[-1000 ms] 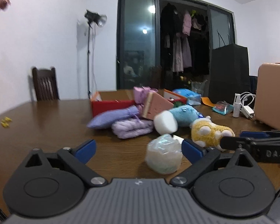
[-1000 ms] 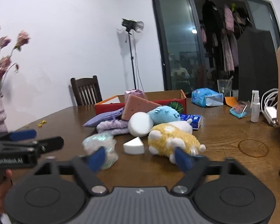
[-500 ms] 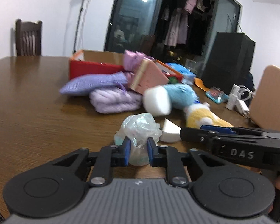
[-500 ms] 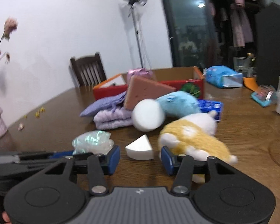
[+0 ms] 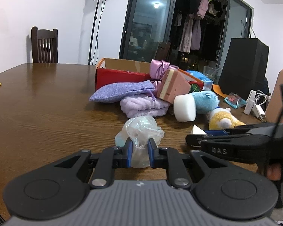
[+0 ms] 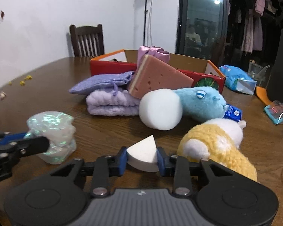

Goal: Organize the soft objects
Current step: 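Grasp the clear plastic bag with the left gripper while the right gripper grasps the white wedge sponge, then carry the bag and wedge into the cardboard box and open both grippers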

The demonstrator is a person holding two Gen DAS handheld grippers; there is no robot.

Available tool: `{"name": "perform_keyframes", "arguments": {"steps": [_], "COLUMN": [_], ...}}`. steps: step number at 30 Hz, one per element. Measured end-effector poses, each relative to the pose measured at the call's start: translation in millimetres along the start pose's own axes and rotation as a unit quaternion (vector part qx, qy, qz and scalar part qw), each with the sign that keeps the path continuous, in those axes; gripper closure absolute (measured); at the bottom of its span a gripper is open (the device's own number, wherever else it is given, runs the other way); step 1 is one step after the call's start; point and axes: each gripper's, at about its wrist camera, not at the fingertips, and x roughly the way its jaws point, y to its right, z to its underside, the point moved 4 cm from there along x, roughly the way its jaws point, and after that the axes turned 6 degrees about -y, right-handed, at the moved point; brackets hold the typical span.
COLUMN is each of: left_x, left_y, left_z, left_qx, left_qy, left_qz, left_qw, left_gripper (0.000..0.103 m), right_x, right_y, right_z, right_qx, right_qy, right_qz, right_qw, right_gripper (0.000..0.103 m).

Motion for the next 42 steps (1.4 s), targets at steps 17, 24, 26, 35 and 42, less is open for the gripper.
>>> {"name": "perform_keyframes", "arguments": {"steps": [17, 24, 26, 35, 42], "left_x": [20.2, 32.4, 33.5, 38.6, 133.3], "left_y": [-31.9, -17.3, -16.7, -36.7, -59.0], "left_z": [-119.8, -51.7, -39.9, -90.9, -249.3], "left_qx": [0.029, 0.071, 0.059, 0.041, 0.027], "left_qy": [0.058, -0.055, -0.075, -0.020, 0.011], "left_qz": [-0.016, 0.040, 0.045, 0.046, 0.058], "left_qw": [0.9978, 0.9951, 0.9945, 0.9979, 0.9979], "left_gripper": [0.085, 0.023, 0.022, 0.075, 0.074], "right_x": [-42.6, -32.3, -25.8, -7.8, 45.6], "right_y": [45.0, 62.6, 64.3, 66.0, 66.3], "right_z": [-116.9, -148.0, -151.5, -169.6, -246.2], "right_qx": [-0.014, -0.032, -0.035, -0.049, -0.056], "right_qy": [0.118, 0.123, 0.120, 0.106, 0.060], "right_qz": [-0.069, -0.083, -0.081, -0.100, -0.132], "right_qw": [0.990, 0.988, 0.989, 0.988, 0.988], "right_gripper": [0.072, 0.071, 0.071, 0.071, 0.070]}}
